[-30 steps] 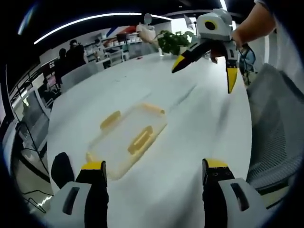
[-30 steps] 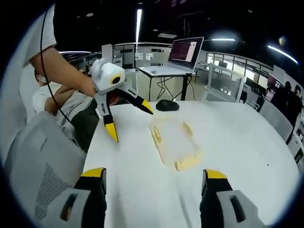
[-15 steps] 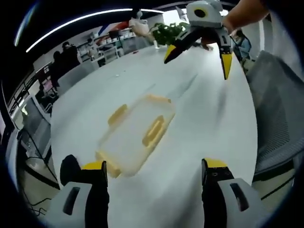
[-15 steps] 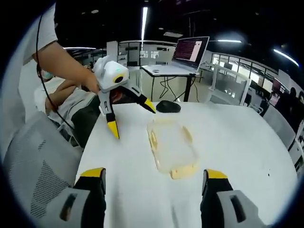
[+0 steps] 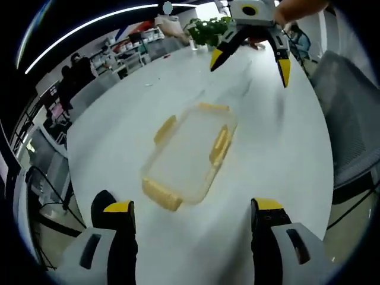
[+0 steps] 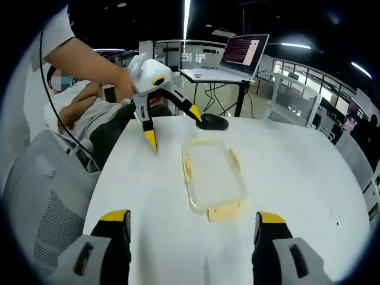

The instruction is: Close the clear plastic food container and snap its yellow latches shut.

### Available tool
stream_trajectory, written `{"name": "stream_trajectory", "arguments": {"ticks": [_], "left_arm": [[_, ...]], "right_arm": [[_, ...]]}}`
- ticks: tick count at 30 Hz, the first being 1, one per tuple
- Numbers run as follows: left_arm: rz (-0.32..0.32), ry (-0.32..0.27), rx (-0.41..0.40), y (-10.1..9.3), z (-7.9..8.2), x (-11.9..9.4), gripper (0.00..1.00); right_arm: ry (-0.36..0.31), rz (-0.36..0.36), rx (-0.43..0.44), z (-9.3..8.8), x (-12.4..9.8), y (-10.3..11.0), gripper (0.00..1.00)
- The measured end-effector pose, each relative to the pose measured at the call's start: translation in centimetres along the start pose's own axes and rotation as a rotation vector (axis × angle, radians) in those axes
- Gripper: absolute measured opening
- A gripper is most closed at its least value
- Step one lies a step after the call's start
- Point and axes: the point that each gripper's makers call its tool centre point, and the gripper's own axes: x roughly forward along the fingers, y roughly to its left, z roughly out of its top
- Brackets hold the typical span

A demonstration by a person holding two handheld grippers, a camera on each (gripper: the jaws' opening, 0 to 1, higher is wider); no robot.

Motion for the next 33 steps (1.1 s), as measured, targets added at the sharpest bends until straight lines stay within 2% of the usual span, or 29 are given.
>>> {"name": "stream_trajectory", "arguments": {"ticks": [5,15,22,30,33], "left_arm": [[-0.005,0.001,0.001,1.0,-0.2,0.0,0.77],[-0.049,0.041,0.080,1.6,-0.4,0.3,0.75],[-0.076,0.062,0.102,2.3,-0.5,0.8,0.74],[-0.130,0.098,0.171,2.3,-0.3,1.7,0.72],[-0.136,0.128,0.226,2.7,-0.6,1.8,0.71]], "right_arm": [[0.014,0.010,-0.006,-0.1,0.4,-0.4,0.85],[0.045,0.044,-0.031,-0.2,1.5,-0.7,0.83],[0.088,0.063,-0.052,-0.9,1.9,-1.0,0.80],[0.107,0.083,-0.047,-0.9,2.5,-1.8,0.79],[0.114,0.097,-0.059,-0.8,2.9,-1.9,0.78]]}}
